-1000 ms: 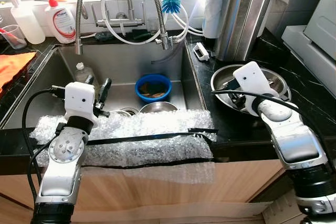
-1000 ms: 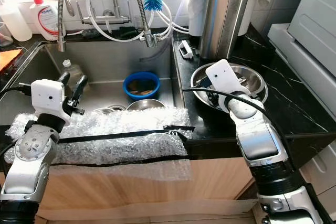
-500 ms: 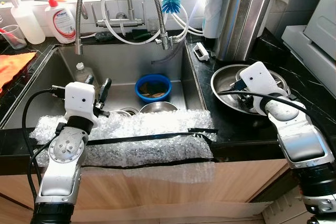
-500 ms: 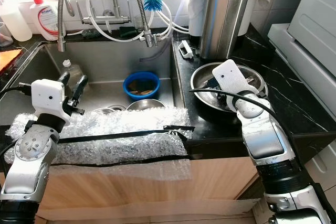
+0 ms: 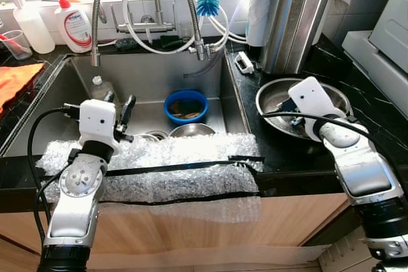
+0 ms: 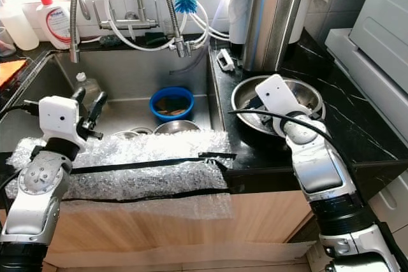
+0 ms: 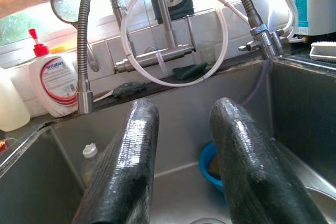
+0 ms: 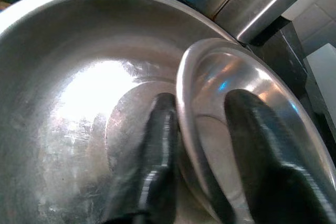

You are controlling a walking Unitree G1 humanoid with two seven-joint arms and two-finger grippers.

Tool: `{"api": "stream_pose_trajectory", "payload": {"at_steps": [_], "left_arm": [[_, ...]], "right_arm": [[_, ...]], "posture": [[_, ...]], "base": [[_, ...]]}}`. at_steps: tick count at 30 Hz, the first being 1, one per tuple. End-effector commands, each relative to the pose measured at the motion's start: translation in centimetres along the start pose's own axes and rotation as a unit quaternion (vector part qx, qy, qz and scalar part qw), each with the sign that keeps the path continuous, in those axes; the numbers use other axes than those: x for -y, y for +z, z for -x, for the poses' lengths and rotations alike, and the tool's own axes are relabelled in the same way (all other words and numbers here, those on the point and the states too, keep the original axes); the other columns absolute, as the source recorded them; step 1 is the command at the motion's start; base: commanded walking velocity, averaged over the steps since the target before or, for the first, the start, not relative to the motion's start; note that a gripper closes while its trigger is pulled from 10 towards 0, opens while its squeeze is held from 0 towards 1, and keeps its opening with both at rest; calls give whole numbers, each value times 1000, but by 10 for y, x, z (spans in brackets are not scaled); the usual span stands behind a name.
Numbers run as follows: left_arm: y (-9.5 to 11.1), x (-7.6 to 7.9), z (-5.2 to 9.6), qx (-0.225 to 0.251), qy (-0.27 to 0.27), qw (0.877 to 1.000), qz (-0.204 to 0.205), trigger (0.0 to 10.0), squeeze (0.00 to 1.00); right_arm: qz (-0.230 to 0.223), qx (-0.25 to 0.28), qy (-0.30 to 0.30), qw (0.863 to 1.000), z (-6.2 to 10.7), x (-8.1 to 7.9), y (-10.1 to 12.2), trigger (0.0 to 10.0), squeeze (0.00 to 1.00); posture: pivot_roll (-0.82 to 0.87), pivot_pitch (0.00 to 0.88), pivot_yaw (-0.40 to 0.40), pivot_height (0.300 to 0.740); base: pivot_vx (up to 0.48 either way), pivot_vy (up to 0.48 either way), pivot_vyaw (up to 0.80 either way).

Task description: Kitchen organization

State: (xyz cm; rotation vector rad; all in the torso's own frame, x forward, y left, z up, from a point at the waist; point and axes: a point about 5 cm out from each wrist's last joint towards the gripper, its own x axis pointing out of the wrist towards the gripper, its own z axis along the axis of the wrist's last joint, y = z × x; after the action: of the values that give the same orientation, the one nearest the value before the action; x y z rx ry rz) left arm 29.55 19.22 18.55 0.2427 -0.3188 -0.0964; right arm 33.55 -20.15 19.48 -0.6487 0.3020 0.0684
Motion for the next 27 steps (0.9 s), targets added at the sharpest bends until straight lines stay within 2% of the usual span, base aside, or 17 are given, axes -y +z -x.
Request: {"api": "stream_pose_trajectory", "payload": {"at_steps": [1, 10, 24, 26, 27], "left_arm": [[2, -1, -3, 1, -5, 1000, -12, 10000, 0], [2, -2, -4, 2, -4, 1000, -13, 10000, 0], [3, -1, -5, 5, -1, 1000, -11, 10000, 0], [3, -1, -5, 6, 0, 1000, -10, 10000, 0], [3, -1, -5, 7, 1, 1000, -9, 10000, 0]], "right_arm": [[4, 8, 2, 1000, -1, 0, 5, 0, 0], [3, 16, -2, 1000, -1, 0, 8, 0, 0], [-9, 87, -49, 995, 1, 9, 30, 0, 0], [-3, 109, -70, 992, 4, 16, 37, 5373, 0], [-11, 136, -84, 987, 7, 20, 45, 10000, 0]], "posture": [[-106, 0, 56, 740], [-106, 0, 56, 740], [-107, 0, 57, 740], [-105, 0, 56, 740], [-107, 0, 55, 740]], "base": [[0, 0, 0], [0, 0, 0], [0, 0, 0], [0, 0, 0], [0, 0, 0]]}}
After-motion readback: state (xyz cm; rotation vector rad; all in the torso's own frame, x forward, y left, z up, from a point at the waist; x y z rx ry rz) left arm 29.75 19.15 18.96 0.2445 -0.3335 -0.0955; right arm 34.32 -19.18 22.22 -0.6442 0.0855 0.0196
